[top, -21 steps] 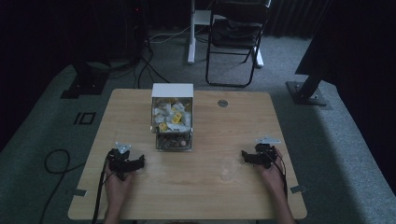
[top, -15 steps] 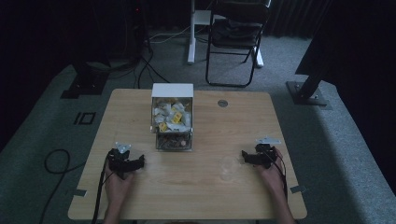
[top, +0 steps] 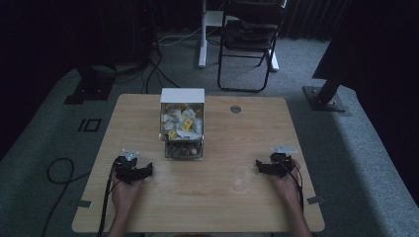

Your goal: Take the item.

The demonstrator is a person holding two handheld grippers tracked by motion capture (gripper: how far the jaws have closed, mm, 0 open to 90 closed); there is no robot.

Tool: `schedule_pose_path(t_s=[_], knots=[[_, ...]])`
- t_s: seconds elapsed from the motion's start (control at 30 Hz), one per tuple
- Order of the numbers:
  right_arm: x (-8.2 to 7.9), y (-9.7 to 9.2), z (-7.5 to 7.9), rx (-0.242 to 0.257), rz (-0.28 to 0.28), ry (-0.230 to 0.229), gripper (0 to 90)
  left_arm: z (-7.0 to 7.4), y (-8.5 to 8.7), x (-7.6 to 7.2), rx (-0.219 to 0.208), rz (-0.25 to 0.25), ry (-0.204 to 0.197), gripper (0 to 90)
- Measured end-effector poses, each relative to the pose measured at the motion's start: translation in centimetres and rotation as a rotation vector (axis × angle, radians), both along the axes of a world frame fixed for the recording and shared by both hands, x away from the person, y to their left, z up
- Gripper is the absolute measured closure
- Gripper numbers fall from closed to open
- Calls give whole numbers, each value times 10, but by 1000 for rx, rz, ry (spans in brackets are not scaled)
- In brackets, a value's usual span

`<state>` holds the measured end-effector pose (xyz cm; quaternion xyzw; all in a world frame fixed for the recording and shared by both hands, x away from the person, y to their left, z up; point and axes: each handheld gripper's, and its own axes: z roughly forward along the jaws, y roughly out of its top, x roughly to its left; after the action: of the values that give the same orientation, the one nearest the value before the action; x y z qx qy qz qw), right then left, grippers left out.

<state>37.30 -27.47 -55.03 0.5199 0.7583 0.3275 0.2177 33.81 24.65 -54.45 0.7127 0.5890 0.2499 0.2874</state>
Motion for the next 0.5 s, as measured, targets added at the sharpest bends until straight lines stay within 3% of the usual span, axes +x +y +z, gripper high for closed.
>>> schedule_pose_path(t_s=[0.5], knots=[[1,0,0,-2,29,1,115,4,2,-1,2,-16,16,291]])
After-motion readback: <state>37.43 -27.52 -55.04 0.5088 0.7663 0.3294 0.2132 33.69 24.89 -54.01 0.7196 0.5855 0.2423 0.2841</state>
